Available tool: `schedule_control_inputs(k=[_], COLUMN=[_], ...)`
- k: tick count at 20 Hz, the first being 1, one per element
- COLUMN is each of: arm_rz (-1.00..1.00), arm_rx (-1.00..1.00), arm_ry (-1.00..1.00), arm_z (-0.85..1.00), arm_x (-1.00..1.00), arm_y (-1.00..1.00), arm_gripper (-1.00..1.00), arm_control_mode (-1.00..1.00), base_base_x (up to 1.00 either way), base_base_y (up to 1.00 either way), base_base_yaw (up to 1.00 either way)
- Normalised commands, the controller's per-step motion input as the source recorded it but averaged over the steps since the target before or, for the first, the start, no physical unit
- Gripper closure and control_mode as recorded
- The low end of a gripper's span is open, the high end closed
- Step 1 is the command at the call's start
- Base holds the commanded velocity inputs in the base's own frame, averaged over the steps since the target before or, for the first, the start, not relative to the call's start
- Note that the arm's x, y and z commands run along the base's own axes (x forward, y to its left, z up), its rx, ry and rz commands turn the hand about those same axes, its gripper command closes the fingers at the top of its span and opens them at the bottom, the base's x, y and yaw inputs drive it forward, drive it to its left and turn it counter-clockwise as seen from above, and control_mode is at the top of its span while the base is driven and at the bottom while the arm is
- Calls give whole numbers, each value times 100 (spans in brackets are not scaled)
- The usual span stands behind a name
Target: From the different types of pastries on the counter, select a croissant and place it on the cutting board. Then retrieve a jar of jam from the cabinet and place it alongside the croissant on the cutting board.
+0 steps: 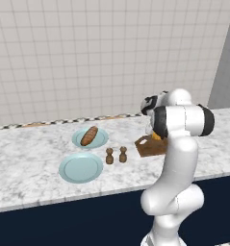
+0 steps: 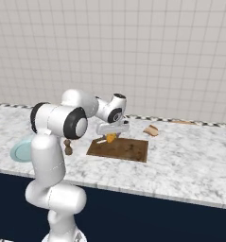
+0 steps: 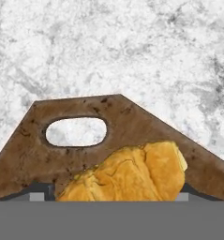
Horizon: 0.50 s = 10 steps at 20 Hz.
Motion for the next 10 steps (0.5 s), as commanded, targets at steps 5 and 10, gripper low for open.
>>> schedule_control_inputs(k=[5,10], arm_rz=[0,0], arm_rx=[1,2], arm_ry=[3,4], arm_z=[-59,-28], arm_x=[27,17], arm_y=[-7,0], arm_gripper=[100,100], arm_control_mode=[-100,-100], base_base_x=[0,0], base_base_y=[0,0], base_base_yaw=[0,0])
